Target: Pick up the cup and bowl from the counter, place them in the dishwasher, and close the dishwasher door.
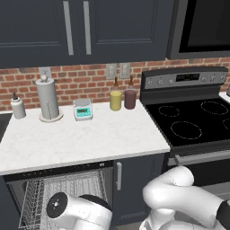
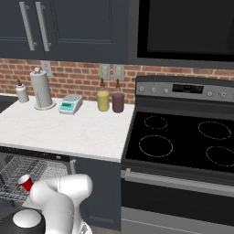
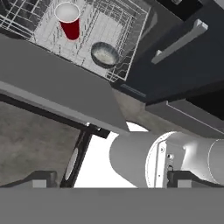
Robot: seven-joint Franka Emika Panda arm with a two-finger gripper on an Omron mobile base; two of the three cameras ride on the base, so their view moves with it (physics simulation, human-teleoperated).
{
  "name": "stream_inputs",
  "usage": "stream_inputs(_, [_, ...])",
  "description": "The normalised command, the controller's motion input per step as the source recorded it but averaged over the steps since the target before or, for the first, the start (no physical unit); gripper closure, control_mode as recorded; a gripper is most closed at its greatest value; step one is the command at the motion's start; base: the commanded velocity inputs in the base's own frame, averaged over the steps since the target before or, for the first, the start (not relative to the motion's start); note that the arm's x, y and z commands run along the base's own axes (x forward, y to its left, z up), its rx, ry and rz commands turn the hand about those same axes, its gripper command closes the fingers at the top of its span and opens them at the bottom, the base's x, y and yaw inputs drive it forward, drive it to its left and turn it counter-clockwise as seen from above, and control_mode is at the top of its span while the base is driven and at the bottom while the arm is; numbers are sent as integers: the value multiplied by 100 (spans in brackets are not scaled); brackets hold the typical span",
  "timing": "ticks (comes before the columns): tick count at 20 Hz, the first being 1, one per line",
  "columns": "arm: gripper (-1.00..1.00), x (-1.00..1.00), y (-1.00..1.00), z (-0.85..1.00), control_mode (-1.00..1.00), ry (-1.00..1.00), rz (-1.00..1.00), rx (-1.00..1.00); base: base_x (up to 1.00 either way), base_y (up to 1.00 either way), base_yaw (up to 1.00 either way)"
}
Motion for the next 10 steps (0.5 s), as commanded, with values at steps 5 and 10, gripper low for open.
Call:
stream_inputs(5, [-100, 0, 0, -6, -100, -22, 47, -1, 0, 0, 0])
stream_inputs(10, [-100, 0, 0, -13, -100, -13, 59, -6, 0, 0, 0])
